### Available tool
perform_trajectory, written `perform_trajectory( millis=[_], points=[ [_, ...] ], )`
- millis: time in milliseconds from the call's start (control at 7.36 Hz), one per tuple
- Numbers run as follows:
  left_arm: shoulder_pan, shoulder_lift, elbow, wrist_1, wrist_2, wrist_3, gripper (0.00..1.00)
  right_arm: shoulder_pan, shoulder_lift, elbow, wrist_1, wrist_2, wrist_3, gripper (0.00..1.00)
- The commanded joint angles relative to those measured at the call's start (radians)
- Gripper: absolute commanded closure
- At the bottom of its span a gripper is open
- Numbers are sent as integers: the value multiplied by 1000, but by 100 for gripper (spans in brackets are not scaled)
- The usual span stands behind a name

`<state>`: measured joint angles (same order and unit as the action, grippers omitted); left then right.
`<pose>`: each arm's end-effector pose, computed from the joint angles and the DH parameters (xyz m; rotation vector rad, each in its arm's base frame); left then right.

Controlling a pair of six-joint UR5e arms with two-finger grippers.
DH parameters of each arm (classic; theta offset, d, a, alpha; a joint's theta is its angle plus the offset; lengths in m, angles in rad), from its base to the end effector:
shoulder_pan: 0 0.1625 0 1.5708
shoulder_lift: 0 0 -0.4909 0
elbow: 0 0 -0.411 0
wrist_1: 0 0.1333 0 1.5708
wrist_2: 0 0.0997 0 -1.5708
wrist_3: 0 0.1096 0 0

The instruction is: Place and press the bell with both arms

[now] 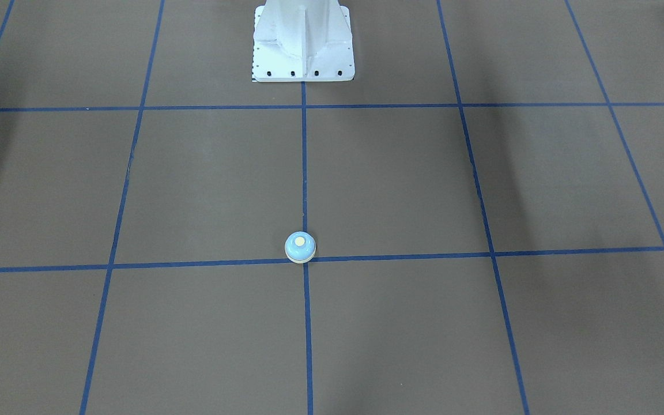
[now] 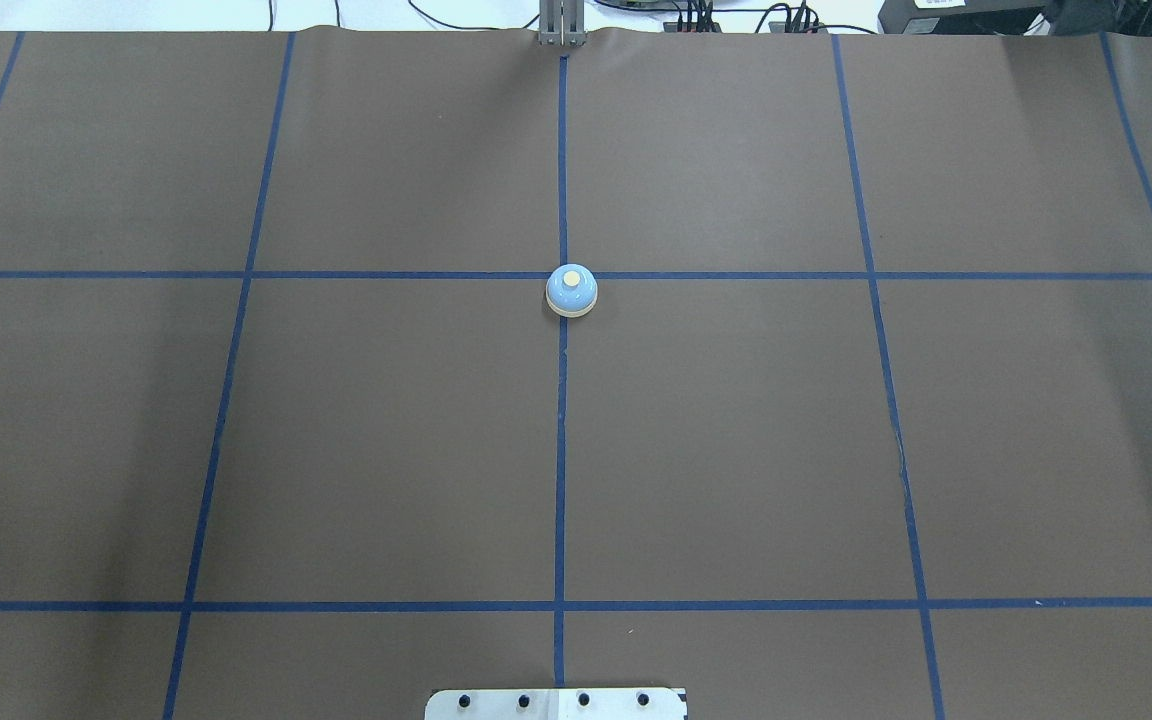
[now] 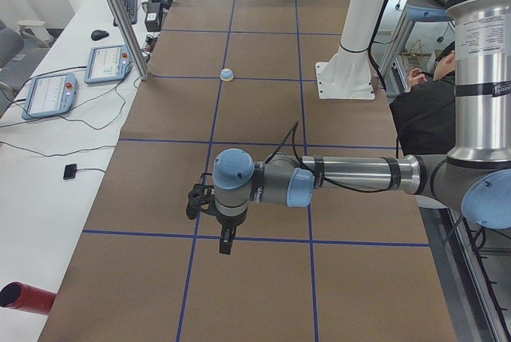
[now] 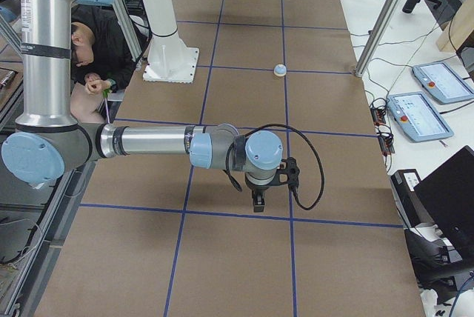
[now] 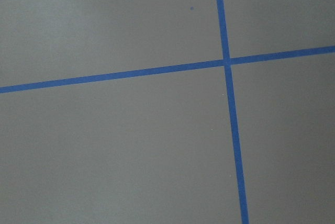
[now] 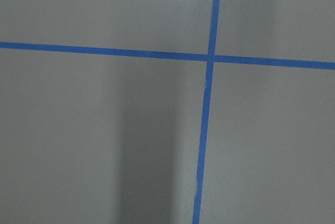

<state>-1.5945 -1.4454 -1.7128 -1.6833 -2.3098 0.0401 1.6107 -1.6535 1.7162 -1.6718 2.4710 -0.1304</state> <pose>-0.0703 -0.4573 0.7102 0.1467 0.7337 0.0633 0.0660 -0.4644 0.6978 0.0410 -0.9000 -0.0671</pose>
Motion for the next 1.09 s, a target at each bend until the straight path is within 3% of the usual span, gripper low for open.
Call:
perform_trajectory(
  millis=[0,136,951],
  points=[
    [17,-3,-40,26,-11,-9,0,0,-3,-1,1,0,0,0],
    [18,-10,-60,89,-7,0,0,0,-3,-1,3,0,0,0],
    [18,0,-53,96,19,15,0,0,-2,0,4,-9,-2,0]
  ],
)
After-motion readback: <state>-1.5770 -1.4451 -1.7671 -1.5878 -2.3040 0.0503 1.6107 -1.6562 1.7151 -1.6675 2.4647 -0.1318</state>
